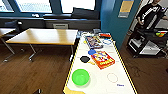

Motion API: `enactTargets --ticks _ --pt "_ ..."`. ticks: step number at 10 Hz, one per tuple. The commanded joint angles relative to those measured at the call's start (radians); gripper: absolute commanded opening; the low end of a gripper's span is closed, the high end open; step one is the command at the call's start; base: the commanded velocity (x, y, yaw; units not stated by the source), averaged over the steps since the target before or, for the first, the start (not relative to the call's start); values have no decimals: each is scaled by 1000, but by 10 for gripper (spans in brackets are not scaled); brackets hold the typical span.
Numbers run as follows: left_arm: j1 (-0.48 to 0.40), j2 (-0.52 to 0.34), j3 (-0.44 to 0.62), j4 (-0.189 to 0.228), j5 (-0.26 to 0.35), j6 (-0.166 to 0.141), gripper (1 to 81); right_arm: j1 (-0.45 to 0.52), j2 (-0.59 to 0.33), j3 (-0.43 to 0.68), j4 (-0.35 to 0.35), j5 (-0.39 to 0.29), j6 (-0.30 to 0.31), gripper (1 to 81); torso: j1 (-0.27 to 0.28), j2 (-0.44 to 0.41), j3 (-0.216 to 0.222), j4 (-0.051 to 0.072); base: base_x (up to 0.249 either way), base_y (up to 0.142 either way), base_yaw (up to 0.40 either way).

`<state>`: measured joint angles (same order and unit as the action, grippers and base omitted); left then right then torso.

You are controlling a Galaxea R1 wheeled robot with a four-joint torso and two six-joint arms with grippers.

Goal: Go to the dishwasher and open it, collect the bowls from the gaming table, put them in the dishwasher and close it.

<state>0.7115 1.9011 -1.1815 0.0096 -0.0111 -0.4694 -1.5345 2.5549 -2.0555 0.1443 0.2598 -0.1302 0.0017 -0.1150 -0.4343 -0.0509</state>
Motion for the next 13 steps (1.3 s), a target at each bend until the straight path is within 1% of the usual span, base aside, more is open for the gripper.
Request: enactTargets --ticks 1,2,3,4,5,6,8,10,12,13 --pt "-204 52 -39 -26 152 -101 811 12 -29 20 -20 -68 0 10 0 0 0 0 0 0 0" --pt "-233 79 -64 -26 168 -123 811 16 -28 23 -20 -68 0 10 0 0 0 0 0 0 0" --pt "-253 108 -93 -28 168 -144 811 19 -26 26 -20 -68 0 10 0 0 0 0 0 0 0" --pt "-269 139 -122 -28 168 -182 811 23 -26 28 -20 -68 0 10 0 0 0 0 0 0 0" --pt "-283 174 -147 -26 168 -227 811 24 -26 29 -20 -68 0 10 0 0 0 0 0 0 0" --pt "-295 204 -170 -26 166 -242 811 26 -25 29 -20 -68 0 10 0 0 0 0 0 0 0" --pt "-327 262 -216 -26 155 -255 811 32 -23 32 -20 -68 0 10 0 0 0 0 0 0 0" --pt "-370 319 -256 -26 166 -278 811 38 -19 34 -20 -70 0 10 0 0 0 0 0 0 0" --pt "-387 358 -300 -28 155 -285 811 43 -14 34 -22 -70 0 10 0 0 -1 0 0 0 0" --pt "-393 377 -335 -31 146 -308 811 47 -11 32 -22 -70 0 10 0 0 -1 0 0 0 0"
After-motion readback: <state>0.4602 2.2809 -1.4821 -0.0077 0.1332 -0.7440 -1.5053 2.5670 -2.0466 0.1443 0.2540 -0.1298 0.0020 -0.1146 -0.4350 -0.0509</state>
